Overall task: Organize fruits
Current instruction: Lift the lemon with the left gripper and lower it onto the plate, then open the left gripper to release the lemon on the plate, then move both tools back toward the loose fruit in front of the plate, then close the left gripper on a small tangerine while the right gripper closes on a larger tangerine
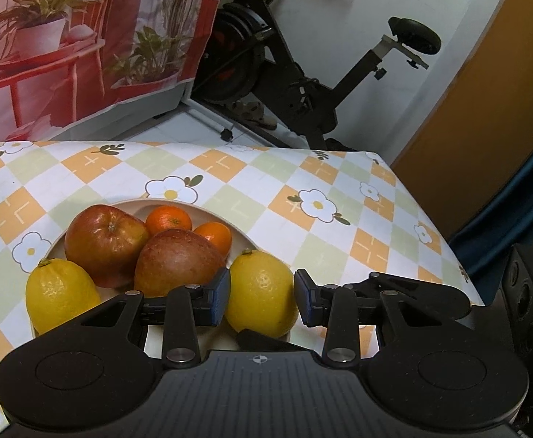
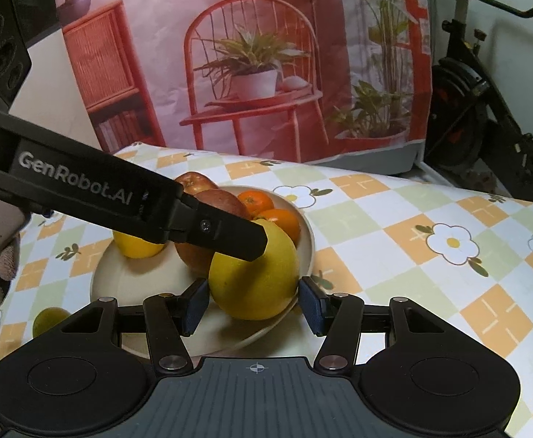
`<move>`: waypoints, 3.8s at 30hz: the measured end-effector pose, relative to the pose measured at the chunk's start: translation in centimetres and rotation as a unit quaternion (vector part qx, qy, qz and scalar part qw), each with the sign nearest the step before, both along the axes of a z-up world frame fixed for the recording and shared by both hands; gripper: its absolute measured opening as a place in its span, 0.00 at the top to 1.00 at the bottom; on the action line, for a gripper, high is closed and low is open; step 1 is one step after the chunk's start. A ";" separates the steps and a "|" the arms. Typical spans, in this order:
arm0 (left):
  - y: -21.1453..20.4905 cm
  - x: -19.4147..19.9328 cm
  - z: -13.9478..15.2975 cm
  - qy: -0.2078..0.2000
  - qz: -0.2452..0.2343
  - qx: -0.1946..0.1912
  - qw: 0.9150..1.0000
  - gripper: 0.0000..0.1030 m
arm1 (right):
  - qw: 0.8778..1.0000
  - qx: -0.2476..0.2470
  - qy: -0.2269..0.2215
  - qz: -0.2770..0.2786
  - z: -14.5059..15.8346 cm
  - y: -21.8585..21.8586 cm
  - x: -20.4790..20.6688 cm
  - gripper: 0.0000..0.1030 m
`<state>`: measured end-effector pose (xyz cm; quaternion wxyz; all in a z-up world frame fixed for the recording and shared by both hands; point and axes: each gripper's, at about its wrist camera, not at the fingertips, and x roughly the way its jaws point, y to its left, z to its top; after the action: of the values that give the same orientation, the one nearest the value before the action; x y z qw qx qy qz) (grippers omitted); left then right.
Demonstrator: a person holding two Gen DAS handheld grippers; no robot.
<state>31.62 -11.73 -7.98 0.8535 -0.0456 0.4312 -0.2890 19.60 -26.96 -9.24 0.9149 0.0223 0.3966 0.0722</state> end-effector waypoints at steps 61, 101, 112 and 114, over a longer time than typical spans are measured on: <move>12.8 -15.2 1.5 -0.075 0.119 0.060 0.988 0.61 | 0.998 -0.039 -0.038 -0.018 1.0 9.0 -10.5 0.54; 10.0 -15.5 -0.5 -0.033 0.085 0.075 0.993 0.57 | 0.999 -0.024 -0.045 0.005 -1.6 7.4 -10.1 0.64; 9.5 -14.7 -1.5 -0.013 0.079 0.072 0.994 0.58 | 0.999 -0.024 -0.045 0.005 -1.6 7.4 -10.2 0.64; 9.6 -14.8 -1.4 -0.015 0.078 0.067 0.995 0.61 | 0.999 -0.023 -0.045 0.005 -1.6 7.4 -10.2 0.64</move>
<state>16.86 -2.12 -9.41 0.8809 -0.0177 0.4318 -0.1930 9.41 -19.53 -10.89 0.9317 -0.0046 0.3567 0.0687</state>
